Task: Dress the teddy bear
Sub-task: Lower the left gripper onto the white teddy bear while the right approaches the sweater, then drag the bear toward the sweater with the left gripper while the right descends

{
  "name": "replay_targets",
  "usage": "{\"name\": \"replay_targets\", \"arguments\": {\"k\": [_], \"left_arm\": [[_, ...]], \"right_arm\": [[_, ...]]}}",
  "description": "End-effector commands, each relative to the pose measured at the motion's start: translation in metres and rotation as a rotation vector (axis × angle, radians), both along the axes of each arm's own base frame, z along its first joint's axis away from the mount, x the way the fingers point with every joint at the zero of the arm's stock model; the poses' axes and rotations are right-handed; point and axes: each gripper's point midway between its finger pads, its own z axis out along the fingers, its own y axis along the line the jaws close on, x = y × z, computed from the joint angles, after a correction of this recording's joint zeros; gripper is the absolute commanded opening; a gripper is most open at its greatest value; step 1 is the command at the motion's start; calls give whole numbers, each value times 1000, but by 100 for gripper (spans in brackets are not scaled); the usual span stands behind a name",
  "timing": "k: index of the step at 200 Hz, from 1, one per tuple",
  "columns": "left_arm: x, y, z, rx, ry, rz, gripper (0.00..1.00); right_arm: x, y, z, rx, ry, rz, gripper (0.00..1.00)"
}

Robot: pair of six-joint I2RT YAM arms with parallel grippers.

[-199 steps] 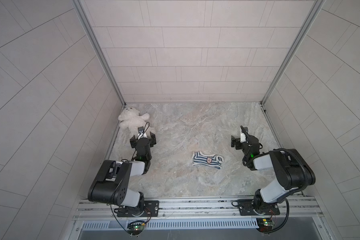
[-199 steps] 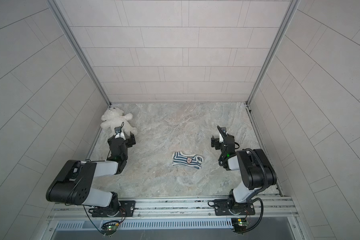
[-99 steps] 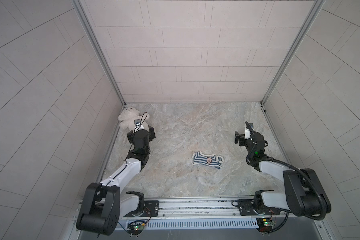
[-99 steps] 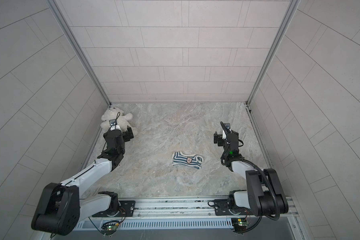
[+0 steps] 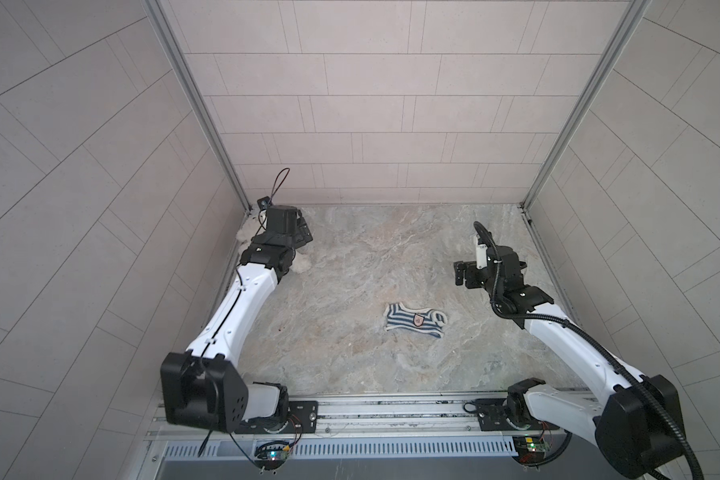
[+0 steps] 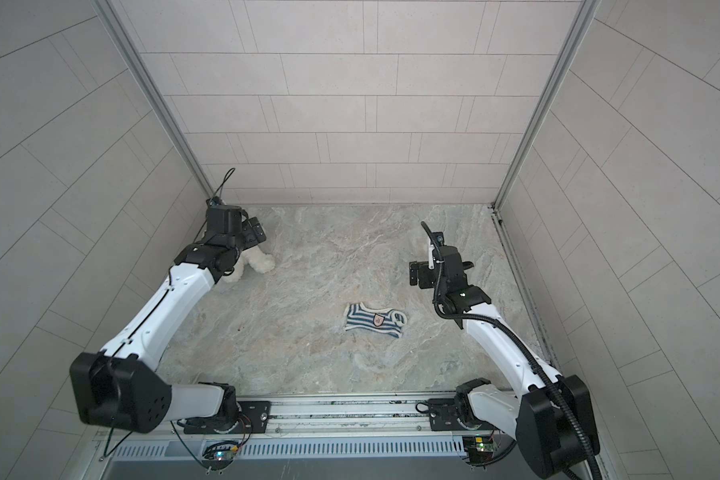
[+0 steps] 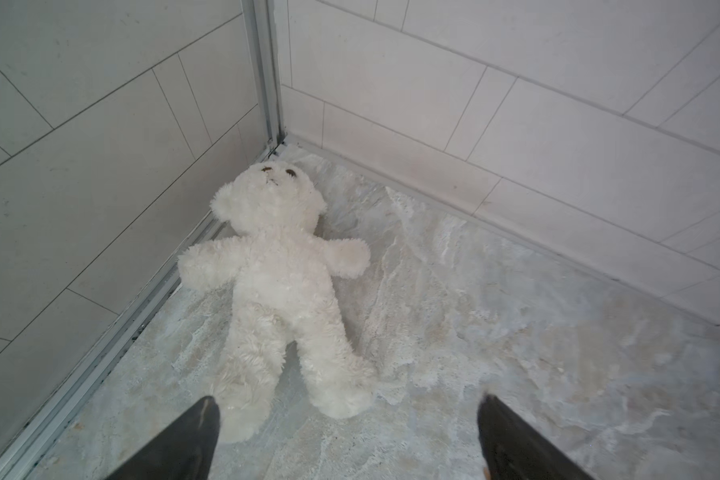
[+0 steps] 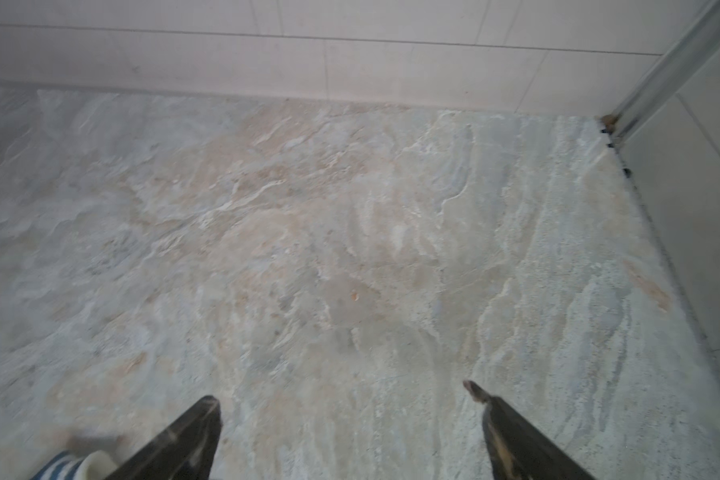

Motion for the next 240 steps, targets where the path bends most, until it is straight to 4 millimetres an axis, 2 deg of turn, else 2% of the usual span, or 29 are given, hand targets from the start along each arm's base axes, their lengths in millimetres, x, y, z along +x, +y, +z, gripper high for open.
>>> {"name": "replay_targets", "arguments": {"k": [1, 17, 35, 49, 78, 99, 156, 175, 197, 224, 240], "left_arm": [[5, 14, -27, 15, 180, 37, 100], [25, 25, -36, 6, 222, 71, 100], [50, 27, -62, -75, 297, 58, 100], [67, 31, -69, -73, 330, 63, 100], [83, 46, -105, -78, 447, 99, 100], [82, 57, -131, -107, 501, 134, 100], [65, 53, -175, -133, 609, 144, 100], [62, 53, -183, -128, 627, 142, 99], [56, 54, -189, -121, 649, 144, 96], [47, 55, -194, -108, 659, 145, 83], [40, 52, -194, -103, 664, 136, 80]], "right_arm": [[-23, 11, -19, -37, 150, 37, 100], [-26, 30, -19, -26, 172, 110, 99], [-31, 51, -20, 8, 192, 190, 99], [-36, 64, -18, 14, 190, 230, 99], [-42, 74, -7, -17, 151, 252, 100], [-42, 77, 3, -26, 140, 274, 99], [-38, 86, 36, 24, 55, 310, 100], [-39, 87, 49, 42, 27, 314, 100], [-43, 77, 60, 22, -2, 284, 99], [-51, 63, 76, 7, -50, 250, 99], [-56, 58, 88, 11, -84, 234, 100]]}}
